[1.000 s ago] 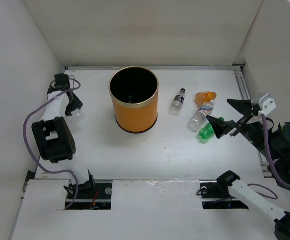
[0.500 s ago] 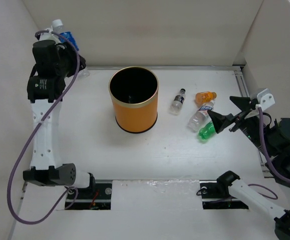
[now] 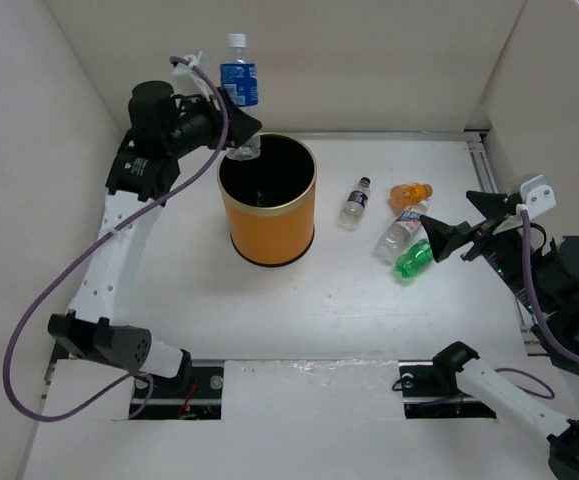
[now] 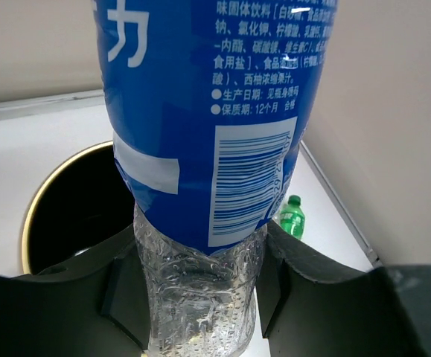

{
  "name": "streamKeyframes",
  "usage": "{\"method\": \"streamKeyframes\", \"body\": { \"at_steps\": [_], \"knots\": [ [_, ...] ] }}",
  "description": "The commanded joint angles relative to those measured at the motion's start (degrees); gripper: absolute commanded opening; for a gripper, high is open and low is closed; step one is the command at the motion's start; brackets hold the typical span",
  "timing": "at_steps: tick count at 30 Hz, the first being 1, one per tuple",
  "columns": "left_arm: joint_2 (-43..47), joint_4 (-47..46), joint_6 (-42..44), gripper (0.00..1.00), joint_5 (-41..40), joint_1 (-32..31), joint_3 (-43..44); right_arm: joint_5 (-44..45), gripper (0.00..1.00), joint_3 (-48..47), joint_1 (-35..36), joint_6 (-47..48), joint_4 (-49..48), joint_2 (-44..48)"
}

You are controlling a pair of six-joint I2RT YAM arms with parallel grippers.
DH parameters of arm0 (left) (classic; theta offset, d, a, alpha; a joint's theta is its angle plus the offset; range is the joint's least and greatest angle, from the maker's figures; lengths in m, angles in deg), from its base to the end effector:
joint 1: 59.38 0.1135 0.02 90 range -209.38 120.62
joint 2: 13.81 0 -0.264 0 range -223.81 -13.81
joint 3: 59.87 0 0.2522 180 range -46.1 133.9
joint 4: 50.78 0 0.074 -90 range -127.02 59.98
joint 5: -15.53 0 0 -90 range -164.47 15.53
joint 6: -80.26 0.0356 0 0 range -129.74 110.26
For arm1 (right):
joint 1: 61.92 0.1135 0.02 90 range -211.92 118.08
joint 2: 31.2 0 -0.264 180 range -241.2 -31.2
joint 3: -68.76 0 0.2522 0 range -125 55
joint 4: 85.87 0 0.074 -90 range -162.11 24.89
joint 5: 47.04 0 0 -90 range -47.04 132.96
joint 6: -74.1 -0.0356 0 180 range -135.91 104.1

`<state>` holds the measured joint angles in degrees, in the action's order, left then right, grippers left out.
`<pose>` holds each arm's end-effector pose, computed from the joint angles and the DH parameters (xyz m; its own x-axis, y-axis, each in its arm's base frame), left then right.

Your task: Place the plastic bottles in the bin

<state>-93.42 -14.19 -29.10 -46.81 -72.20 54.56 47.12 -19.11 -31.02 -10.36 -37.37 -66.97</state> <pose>0.2741 -0.0793 0.5139 -0.2435 -0.2457 -0.9383 0.6023 0.7199 -0.3449 0.0614 0.0337 0.4737 0.0971 -0.0541 -0.9938 -0.4428 0.8919 -0.0918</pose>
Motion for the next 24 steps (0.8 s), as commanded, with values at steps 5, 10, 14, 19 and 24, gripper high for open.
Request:
{"method": "streamKeyframes", "body": {
  "at_steps": [5, 10, 14, 19, 24],
  "knots": [
    [-5.8, -10.6, -0.5, 0.07, -6.7, -5.1, -4.8, 4.0, 1.0, -1.5, 0.7, -1.5, 0.7, -0.6],
    [-5.8, -14.2, -1.0, 0.42, -12.8, -5.6, -10.3, 5.4, 1.0, 1.8, 0.7, -1.5, 0.2, -0.7],
    [-6.7, -14.8, -1.0, 1.0, -9.6, -5.6, -10.8, 7.9, 1.0, 4.7, 0.7, -2.7, -1.0, -3.2],
    [-2.7, -15.4, -0.4, 1.0, -8.4, -6.2, -10.8, 19.0, 1.0, 7.0, 0.7, -10.4, 1.4, -7.1],
    [2.3, -11.9, 0.1, 1.0, -9.1, -6.2, -9.5, 27.7, 1.0, 12.1, 0.7, -21.6, 1.4, -7.8]
  ]
}}
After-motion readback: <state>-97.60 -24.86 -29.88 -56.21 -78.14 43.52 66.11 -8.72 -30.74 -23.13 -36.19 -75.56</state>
